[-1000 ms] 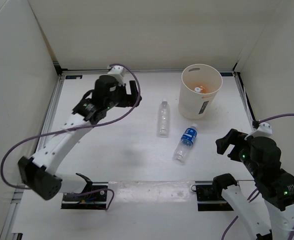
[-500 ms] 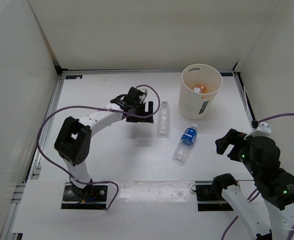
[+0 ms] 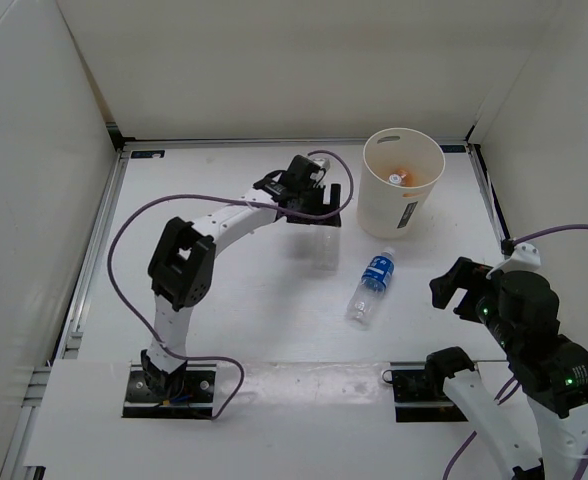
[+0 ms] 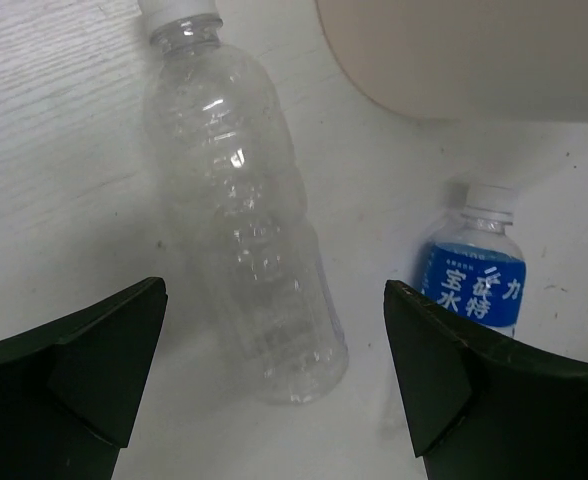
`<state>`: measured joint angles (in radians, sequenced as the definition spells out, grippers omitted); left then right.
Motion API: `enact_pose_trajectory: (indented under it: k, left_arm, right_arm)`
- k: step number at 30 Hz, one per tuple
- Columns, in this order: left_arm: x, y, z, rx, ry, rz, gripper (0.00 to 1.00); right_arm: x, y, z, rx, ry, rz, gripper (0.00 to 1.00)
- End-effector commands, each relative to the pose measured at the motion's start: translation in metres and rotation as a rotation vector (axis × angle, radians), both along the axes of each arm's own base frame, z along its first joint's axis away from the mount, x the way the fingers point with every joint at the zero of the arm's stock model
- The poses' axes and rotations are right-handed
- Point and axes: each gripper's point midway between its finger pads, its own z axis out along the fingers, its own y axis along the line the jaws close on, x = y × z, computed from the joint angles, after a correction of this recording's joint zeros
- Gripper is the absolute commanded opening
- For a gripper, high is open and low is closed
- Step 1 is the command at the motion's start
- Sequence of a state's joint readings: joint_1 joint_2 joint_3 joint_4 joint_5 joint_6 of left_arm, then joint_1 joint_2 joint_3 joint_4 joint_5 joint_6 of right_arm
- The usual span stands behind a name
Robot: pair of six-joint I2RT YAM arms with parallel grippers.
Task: Put the plastic bottles in the bin
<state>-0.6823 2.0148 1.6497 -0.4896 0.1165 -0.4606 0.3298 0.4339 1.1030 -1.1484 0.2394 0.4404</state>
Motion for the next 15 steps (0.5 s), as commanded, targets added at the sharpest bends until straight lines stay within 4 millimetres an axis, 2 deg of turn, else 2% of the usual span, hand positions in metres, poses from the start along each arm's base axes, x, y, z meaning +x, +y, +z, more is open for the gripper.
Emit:
enact_pose_trajectory:
  k: [1,8,13,15]
  left_arm:
    - [0.003,-0.012,0.001,-0.007,0.035,-0.039,1.0]
    - [0.013,-0.025,-0.02,0.033,0.113,-0.054,1.0]
    - [0.011,-0.03,-0.033,0.039,0.176,-0.061,1.0]
    - [0.01,-0.031,-0.04,0.033,0.201,-0.067,0.95]
  right_arm:
    - [0.007,0.003,0.007,0.004,-0.029,0.01,0.9]
    - [0.008,0.003,0.007,0.003,-0.03,0.011,0.9]
    - [0.007,0.003,0.007,0.003,-0.029,0.01,0.9]
    - [0.007,0.003,0.007,0.003,-0.03,0.012,0.9]
